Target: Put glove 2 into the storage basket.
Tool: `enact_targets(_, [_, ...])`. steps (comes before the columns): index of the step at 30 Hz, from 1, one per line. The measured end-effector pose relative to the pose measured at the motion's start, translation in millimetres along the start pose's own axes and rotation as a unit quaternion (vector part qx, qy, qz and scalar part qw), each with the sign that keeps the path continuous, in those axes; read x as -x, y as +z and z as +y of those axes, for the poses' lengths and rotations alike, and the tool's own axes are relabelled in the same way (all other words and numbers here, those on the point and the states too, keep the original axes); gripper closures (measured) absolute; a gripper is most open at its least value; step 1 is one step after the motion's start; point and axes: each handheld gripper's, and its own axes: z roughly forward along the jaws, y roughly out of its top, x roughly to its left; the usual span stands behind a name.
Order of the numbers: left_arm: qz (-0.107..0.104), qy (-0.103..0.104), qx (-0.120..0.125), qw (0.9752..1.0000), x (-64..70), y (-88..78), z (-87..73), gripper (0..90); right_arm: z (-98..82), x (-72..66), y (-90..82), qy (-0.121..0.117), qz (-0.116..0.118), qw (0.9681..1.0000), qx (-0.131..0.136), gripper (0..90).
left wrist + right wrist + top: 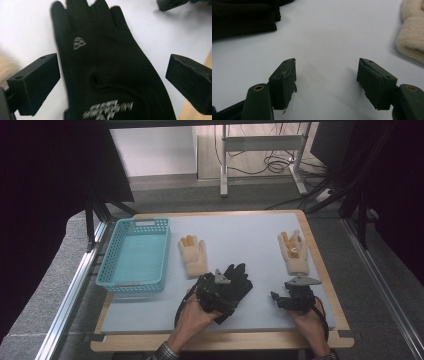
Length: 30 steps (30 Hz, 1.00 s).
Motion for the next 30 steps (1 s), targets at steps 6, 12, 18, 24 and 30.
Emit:
enact_targets(6, [0.041, 0.004, -0.039, 0.9984, -0.7, 28.6, -2.4, 0.0, 0.0, -0.1, 0.0, -0.001, 0.001, 1.0000, 0.000, 30.1])
enact_targets(12, [0.013, -0.028, -0.049, 0.9983, -15.6, 35.3, -8.6, 0.0, 0.0, -0.2, 0.2, -0.001, 0.001, 1.0000, -0.001, 29.9])
enact_targets(18, [0.027, -0.003, -0.063, 0.9977, -1.8, 38.9, -3.7, 0.0, 0.0, -0.2, 0.2, -0.001, 0.001, 1.0000, -0.001, 29.9])
enact_targets(24, [0.016, -0.007, -0.063, 0.9979, -11.1, 34.0, -4.4, 8.1, 0.0, -0.3, 0.2, -0.001, 0.001, 1.0000, -0.001, 29.7])
enact_targets(30, [0.022, -0.011, -0.065, 0.9976, -18.1, 27.0, -3.1, 31.3, 0.0, -0.3, 0.2, -0.002, 0.000, 1.0000, -0.001, 29.5])
